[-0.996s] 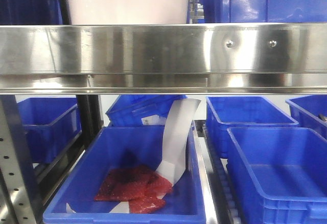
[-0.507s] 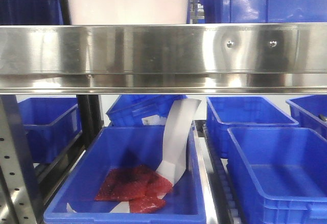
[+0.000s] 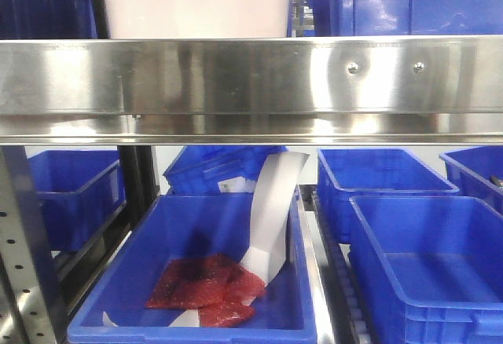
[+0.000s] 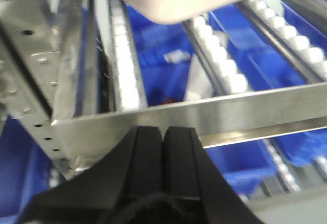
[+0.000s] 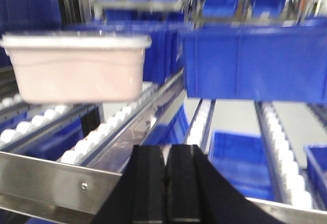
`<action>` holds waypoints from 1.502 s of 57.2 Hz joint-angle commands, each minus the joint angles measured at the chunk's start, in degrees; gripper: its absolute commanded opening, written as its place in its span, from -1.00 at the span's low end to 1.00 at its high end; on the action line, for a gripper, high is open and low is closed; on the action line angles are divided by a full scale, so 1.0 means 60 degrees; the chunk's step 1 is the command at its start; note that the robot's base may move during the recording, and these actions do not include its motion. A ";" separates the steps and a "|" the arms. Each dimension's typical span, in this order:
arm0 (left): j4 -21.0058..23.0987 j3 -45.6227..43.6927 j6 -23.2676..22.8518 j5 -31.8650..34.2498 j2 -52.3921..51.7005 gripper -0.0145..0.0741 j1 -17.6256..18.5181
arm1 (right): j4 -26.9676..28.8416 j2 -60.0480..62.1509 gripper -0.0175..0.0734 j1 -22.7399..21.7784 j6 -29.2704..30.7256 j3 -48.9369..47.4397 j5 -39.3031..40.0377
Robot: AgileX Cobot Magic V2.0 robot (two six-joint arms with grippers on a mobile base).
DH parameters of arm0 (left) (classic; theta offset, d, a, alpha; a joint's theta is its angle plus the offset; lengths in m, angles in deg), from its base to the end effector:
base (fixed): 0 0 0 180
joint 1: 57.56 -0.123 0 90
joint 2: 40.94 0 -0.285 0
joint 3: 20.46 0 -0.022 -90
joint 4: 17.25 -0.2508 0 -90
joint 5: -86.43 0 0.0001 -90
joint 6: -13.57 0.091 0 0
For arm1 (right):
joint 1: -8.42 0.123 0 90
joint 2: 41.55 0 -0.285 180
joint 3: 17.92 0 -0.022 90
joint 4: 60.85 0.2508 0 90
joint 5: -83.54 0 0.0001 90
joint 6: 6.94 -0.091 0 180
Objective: Grab white bin and place on right shelf
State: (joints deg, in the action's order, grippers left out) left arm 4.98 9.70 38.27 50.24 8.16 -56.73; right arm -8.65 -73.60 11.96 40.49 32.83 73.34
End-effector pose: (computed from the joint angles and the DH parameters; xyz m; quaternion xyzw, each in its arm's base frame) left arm 0.1368 -0.0223 0.3715 0.1143 0.8248 -0.0671 0.5497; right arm 0.0936 0.0186 0.3289 -0.0452 0.7001 0.0979 0.7059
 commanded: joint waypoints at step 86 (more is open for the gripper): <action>-0.1431 0.5760 -0.1995 0.3552 -0.6565 -0.94 0.0060 | 0.0113 0.2074 -0.46 -0.0054 -0.0011 0.0150 0.0840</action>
State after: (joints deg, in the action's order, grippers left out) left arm -1.12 41.94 30.07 63.35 -29.44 -56.73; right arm -8.65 -60.53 11.96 40.36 35.32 75.23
